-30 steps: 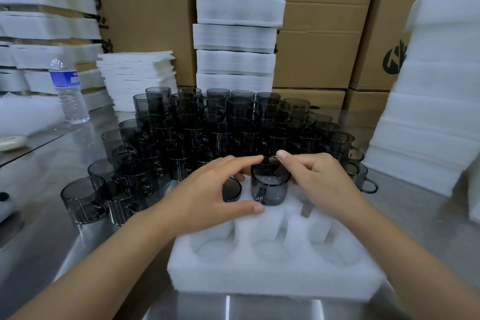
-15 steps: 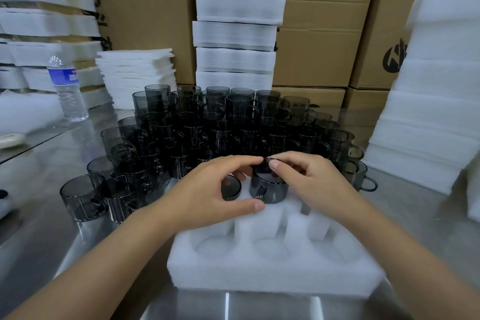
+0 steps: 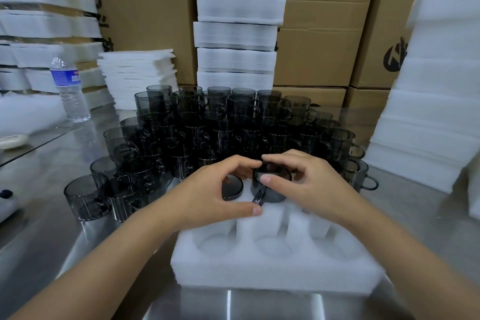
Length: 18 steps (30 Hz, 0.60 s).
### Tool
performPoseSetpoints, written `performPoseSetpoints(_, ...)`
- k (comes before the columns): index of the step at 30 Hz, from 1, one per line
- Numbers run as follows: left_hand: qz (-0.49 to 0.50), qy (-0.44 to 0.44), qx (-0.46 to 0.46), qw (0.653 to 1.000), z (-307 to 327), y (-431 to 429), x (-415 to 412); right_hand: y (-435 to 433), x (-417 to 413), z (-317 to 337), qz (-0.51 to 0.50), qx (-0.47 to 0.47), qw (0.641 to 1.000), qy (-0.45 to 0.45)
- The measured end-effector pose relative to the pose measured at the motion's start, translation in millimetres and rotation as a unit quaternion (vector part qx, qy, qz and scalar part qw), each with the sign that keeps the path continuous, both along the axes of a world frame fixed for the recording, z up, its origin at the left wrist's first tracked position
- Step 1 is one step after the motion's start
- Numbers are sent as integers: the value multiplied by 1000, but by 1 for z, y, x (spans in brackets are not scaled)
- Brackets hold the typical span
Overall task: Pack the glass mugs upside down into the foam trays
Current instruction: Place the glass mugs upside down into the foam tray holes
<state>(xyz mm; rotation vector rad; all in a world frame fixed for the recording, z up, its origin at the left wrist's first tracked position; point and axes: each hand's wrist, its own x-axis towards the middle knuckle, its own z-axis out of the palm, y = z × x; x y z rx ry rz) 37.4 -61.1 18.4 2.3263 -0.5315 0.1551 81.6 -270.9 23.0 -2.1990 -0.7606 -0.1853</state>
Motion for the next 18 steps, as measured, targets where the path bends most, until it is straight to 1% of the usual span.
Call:
performPoseSetpoints(3,15,-29,15,999,-1,-3,1,0,0,1,-6,-52,999,6)
performPoseSetpoints(5,22,-53,13,998,-1,-4,2,1,0,1,-12,-120,993,-16)
performPoseSetpoints(7,29,-75,26,996,-2,-3,2,2,-1,0,-15,-162,986,-38)
performPoseSetpoints(14,26,-78,54,995,-2,-3,1,1,-2,2,-5,-182,983,-38)
performPoseSetpoints(18,25,-75,61,995,-2,-3,2,-1,-2,4,2,-203,979,-15)
